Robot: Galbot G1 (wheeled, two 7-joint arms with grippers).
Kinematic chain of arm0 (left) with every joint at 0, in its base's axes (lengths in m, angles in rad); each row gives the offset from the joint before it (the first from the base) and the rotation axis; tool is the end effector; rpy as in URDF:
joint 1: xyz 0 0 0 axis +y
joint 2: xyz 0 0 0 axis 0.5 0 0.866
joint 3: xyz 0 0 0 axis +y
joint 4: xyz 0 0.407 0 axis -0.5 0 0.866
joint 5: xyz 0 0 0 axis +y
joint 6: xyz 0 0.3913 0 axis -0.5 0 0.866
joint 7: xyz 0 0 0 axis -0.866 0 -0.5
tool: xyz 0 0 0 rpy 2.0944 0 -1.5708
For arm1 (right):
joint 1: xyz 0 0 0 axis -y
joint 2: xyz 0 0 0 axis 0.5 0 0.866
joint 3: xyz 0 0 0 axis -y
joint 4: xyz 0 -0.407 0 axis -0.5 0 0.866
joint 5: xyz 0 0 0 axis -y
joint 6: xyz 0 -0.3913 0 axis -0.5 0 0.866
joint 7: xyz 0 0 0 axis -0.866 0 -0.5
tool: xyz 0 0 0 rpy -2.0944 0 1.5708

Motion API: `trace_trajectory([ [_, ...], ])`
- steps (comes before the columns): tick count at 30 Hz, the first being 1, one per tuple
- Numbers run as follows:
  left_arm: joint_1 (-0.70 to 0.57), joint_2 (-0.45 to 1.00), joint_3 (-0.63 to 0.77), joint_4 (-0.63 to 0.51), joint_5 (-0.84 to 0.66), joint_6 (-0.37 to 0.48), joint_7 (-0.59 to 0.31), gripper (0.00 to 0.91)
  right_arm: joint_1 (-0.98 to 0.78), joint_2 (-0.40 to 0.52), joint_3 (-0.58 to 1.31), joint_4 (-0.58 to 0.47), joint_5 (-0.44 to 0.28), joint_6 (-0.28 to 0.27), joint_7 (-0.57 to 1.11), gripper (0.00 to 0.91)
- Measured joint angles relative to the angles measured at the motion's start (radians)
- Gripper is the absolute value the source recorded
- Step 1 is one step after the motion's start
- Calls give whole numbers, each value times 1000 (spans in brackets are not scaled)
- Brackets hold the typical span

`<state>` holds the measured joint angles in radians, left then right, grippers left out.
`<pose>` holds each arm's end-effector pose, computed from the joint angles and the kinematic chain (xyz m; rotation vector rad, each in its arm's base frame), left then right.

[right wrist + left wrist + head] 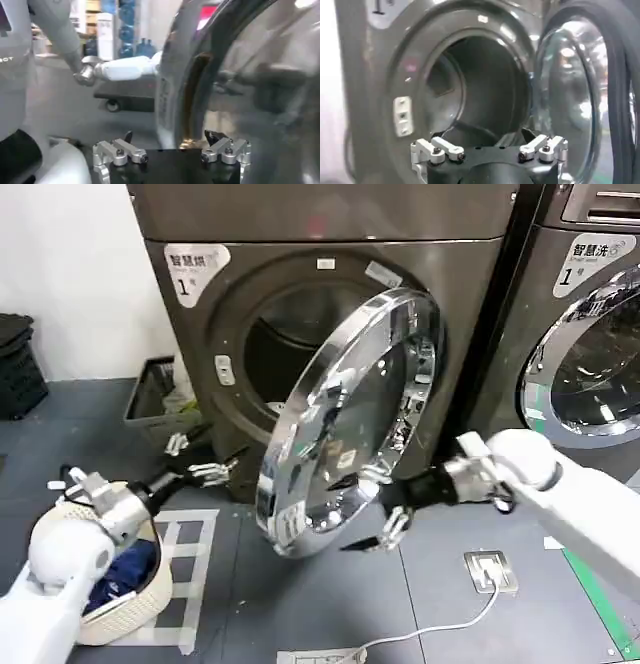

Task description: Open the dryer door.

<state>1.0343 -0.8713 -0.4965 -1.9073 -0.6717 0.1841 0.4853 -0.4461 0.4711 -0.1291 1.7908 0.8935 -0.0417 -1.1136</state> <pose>0.3720 0.1712 -0.2142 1.0784 2.8854 0.0953 0.4496 -0.1813 -0.1192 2.1674 -2.1516 0.4623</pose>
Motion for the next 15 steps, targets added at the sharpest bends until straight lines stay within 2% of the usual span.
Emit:
trace_trajectory([
  [8, -77, -24, 123, 6, 13, -5, 7, 907, -355, -120, 385, 28, 21, 93, 119, 907],
  [15, -147, -54, 225, 15, 26, -7, 7, 907, -687, -117, 742, 6, -20, 201, 236, 907],
])
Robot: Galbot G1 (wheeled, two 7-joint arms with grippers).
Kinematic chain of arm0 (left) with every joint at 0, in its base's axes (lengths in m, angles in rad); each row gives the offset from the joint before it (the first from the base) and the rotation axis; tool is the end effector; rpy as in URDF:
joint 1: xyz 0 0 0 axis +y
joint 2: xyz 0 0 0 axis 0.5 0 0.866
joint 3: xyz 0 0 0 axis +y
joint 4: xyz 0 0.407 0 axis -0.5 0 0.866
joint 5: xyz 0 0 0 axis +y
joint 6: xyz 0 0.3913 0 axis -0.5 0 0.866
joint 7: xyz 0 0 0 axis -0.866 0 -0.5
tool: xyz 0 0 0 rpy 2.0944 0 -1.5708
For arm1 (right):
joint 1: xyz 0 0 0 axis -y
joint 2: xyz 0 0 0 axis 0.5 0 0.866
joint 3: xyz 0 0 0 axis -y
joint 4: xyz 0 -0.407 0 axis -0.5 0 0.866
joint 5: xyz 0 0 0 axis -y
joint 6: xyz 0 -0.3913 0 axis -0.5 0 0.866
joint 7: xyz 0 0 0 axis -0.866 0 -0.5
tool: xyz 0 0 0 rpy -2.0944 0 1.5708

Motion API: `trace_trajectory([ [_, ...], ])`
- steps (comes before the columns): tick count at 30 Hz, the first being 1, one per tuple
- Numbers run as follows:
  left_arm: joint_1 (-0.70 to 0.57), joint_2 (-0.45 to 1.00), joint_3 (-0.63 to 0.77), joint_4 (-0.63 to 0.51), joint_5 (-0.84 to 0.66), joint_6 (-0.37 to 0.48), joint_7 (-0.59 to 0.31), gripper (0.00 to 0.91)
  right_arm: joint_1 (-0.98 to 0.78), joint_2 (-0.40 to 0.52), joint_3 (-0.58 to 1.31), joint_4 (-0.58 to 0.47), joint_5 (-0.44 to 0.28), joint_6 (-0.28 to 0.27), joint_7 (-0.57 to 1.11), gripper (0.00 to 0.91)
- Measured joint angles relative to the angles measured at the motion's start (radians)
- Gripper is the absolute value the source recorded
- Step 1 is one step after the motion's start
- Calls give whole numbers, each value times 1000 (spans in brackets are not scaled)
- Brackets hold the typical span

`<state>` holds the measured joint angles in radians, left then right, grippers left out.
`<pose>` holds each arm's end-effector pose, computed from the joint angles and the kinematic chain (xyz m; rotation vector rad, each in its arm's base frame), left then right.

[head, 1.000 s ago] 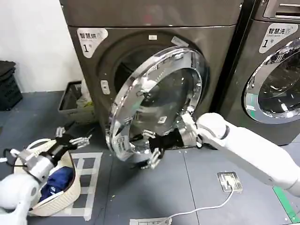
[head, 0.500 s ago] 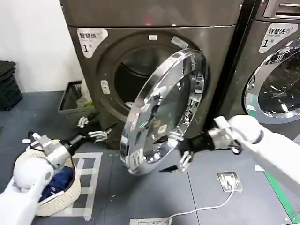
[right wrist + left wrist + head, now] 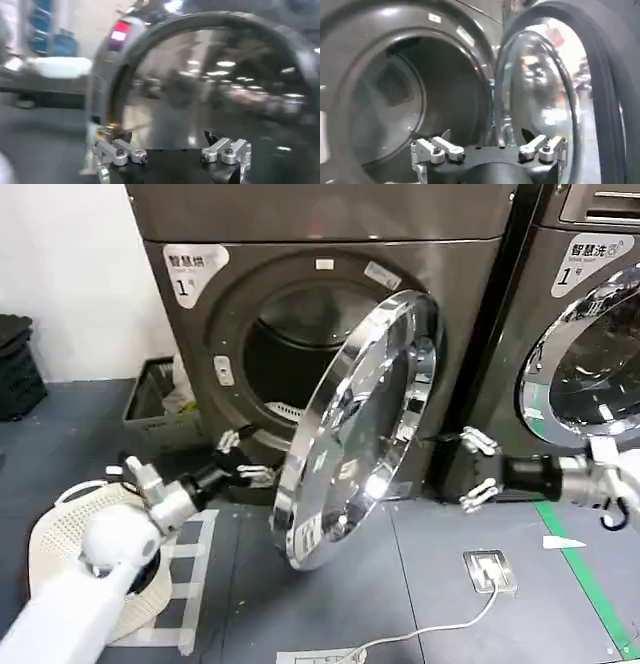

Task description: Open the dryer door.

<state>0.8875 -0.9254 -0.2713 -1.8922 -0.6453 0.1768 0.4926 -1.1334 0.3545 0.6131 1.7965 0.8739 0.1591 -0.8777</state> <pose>0.3998 0.0964 -0.2214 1.3128 2.7665 0.0708 0.3716 -0.3114 -0.1113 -1.5245 2.5611 -0.6203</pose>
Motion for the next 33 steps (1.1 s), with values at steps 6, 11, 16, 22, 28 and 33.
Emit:
trace_trajectory([
  [6, -54, -24, 72, 10, 12, -4, -1, 907, -325, 89, 325, 20, -48, 94, 91, 907],
  [11, -91, -46, 125, 19, 19, -7, 0, 907, -537, 232, 546, 74, -91, 164, 147, 907],
  [16, -133, -70, 174, 38, 23, -12, -3, 907, -691, 402, 722, 137, -112, 225, 152, 907],
  [22, -173, -99, 230, 51, 26, -14, -6, 907, -805, 570, 858, 188, -137, 280, 166, 907],
  [28, -218, -131, 299, 75, 38, -21, -5, 907, -844, 720, 939, 206, -173, 313, 208, 907],
  [33, -253, -161, 350, 93, 37, -24, -5, 907, -871, 811, 972, 201, -202, 339, 229, 907],
])
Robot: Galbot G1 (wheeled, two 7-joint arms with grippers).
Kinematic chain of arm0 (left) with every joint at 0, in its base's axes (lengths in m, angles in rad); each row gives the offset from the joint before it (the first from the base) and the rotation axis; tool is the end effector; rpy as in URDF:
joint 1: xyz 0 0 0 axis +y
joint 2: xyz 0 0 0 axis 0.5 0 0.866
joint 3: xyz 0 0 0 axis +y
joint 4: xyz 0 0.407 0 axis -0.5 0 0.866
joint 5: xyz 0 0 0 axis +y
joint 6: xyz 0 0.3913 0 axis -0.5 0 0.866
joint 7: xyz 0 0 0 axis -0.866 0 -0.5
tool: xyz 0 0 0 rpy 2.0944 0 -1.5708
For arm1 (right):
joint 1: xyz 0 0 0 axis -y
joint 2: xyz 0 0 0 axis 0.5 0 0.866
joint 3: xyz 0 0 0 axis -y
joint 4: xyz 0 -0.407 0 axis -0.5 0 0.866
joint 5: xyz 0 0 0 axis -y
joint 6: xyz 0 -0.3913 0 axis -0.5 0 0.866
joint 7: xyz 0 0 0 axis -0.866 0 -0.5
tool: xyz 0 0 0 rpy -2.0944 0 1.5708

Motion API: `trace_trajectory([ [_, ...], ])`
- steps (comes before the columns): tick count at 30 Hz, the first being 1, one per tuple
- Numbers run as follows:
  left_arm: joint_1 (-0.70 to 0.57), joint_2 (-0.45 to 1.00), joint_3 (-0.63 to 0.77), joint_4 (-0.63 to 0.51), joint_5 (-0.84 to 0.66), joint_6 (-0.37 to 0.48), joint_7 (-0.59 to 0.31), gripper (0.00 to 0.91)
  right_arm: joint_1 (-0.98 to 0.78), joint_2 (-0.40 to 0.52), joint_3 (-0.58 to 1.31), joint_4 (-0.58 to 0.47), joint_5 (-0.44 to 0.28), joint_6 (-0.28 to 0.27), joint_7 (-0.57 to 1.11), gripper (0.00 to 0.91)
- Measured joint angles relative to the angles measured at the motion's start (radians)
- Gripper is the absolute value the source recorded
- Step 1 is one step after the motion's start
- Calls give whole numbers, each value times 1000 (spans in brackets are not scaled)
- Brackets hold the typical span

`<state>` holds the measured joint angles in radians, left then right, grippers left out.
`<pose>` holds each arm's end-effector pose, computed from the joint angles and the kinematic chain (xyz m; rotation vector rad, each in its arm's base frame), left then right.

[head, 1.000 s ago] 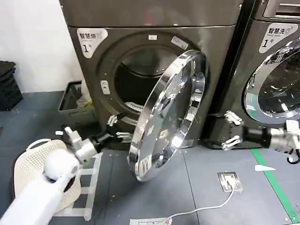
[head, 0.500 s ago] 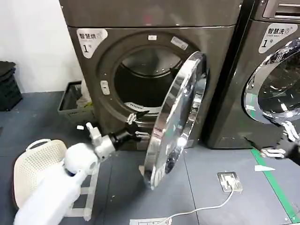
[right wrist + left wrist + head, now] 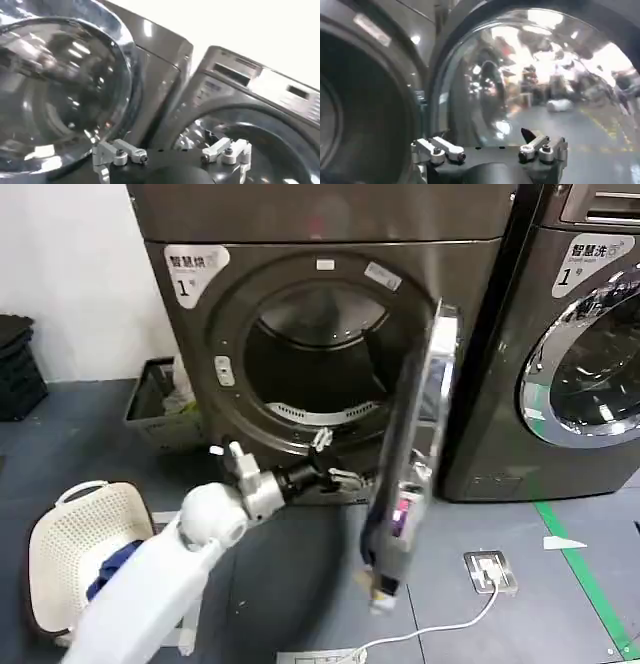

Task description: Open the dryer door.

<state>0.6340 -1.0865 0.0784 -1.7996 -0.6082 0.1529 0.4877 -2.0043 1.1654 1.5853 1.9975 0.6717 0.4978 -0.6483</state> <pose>0.4411 -0.0428 -0.2238 1.6338 2.5365 0.0382 0.0162 -0.3825 -0.2010 -0.1609 2.7732 -0.7872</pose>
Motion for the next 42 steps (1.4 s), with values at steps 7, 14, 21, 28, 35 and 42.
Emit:
trace_trajectory([
  [7, -43, -40, 61, 21, 6, 3, 0, 907, 0, 92, 41, 13, -62, -9, 123, 907],
  [14, -92, -86, 131, 51, 9, 1, 0, 907, 12, 171, 74, 11, -126, -31, 256, 907],
  [21, -147, -132, 212, 83, 9, -7, 0, 907, 20, 242, 112, 6, -189, -52, 365, 907],
  [28, -192, -168, 287, 107, 7, -16, 1, 907, 32, 314, 152, -8, -257, -110, 486, 907],
  [35, -236, -204, 358, 137, 5, -26, 2, 907, 62, 380, 197, -23, -299, -145, 571, 907],
  [42, -278, -258, 417, 171, 14, -28, -10, 907, 90, 410, 233, -43, -299, -169, 609, 907],
])
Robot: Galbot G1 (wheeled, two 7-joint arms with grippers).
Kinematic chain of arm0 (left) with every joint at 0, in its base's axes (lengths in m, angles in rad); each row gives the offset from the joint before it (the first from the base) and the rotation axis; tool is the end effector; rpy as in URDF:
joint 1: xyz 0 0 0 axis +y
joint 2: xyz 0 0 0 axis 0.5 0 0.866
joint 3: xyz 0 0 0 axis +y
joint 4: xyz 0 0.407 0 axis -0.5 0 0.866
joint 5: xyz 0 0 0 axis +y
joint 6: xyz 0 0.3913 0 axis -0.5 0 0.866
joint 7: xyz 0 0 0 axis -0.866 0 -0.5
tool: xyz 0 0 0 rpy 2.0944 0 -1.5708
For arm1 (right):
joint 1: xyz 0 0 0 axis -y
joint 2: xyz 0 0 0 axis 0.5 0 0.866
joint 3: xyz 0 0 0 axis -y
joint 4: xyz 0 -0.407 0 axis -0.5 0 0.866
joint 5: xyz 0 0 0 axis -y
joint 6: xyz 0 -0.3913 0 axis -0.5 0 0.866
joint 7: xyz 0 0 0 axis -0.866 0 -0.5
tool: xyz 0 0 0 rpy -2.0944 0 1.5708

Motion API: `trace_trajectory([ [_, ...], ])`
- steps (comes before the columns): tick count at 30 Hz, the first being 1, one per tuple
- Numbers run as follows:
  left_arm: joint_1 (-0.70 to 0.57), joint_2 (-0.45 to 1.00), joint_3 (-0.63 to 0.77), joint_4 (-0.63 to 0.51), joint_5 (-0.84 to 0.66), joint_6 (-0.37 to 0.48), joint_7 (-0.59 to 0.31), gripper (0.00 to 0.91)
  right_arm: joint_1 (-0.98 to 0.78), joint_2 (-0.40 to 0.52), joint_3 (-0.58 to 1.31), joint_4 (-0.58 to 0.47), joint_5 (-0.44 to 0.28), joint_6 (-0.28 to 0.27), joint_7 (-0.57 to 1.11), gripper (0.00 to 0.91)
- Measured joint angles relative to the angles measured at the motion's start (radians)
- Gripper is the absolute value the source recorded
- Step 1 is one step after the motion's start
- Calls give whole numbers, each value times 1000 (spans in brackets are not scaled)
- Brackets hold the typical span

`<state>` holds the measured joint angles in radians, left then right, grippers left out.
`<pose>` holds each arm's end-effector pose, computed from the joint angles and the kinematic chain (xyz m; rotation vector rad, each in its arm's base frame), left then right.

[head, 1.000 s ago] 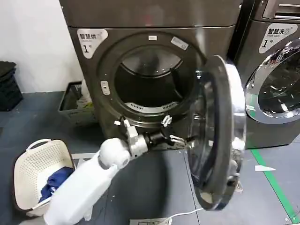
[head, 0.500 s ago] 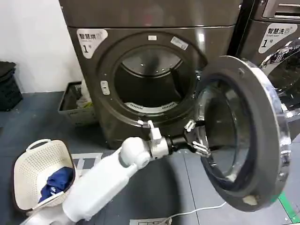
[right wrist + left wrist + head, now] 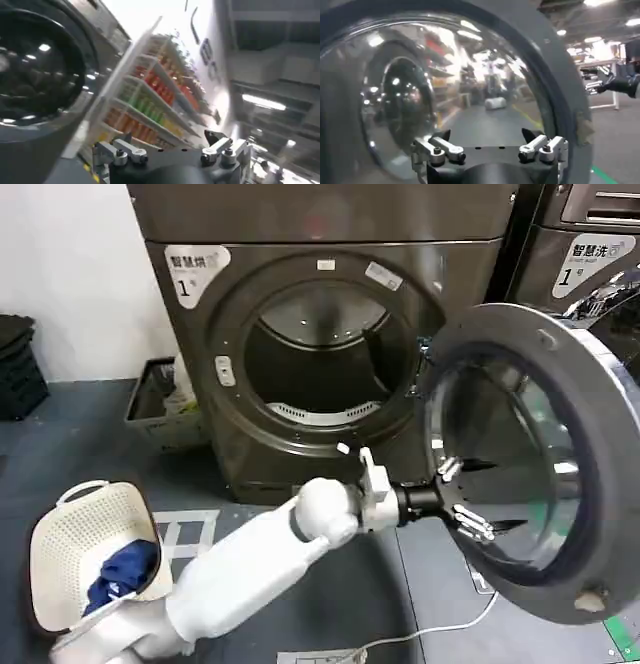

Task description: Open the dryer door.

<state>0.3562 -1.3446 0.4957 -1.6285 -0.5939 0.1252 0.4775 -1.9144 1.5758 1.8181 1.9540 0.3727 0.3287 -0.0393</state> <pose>0.4441 -0.2380 -0.2158 2.0505 2.1974 0.1184 -0.1361 -0.3478 -0.2453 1.4189 2.5860 -0.8755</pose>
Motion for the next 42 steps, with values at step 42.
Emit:
trace_trajectory([
  [42, -39, -265, -26, 258, -9, 129, -390, 907, 66, 26, 32, 10, -13, -174, 197, 907],
])
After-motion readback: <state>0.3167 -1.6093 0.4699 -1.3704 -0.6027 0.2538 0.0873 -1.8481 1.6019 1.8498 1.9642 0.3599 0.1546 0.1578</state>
